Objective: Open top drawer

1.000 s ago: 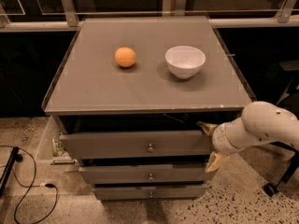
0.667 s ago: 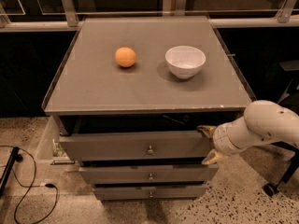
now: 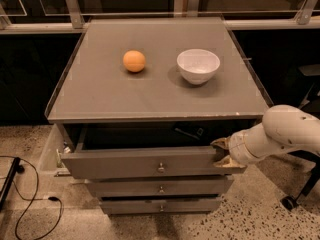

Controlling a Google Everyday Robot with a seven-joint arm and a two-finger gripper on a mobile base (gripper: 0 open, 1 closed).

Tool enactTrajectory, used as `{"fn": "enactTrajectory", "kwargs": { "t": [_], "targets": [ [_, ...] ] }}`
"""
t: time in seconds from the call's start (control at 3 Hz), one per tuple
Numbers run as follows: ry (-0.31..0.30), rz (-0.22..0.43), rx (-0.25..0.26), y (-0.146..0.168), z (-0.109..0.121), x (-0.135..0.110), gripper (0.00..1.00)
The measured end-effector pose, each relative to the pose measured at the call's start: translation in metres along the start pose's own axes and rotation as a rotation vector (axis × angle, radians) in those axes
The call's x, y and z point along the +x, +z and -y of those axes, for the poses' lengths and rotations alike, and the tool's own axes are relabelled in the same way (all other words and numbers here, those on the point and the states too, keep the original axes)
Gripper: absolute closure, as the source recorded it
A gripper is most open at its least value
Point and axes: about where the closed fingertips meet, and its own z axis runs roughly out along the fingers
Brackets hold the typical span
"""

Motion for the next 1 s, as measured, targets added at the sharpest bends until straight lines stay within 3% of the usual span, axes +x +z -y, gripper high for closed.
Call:
{"fn": "enactTrajectory", "kwargs": {
  "t": [0.33, 1.0],
  "targets": [
    [0.000, 0.000, 0.000, 0.0000, 0.0000, 0.0000, 0.86],
    [0.002, 0.020, -0.014, -0.0013, 0.0005, 0.0039, 0.39]
  ]
}}
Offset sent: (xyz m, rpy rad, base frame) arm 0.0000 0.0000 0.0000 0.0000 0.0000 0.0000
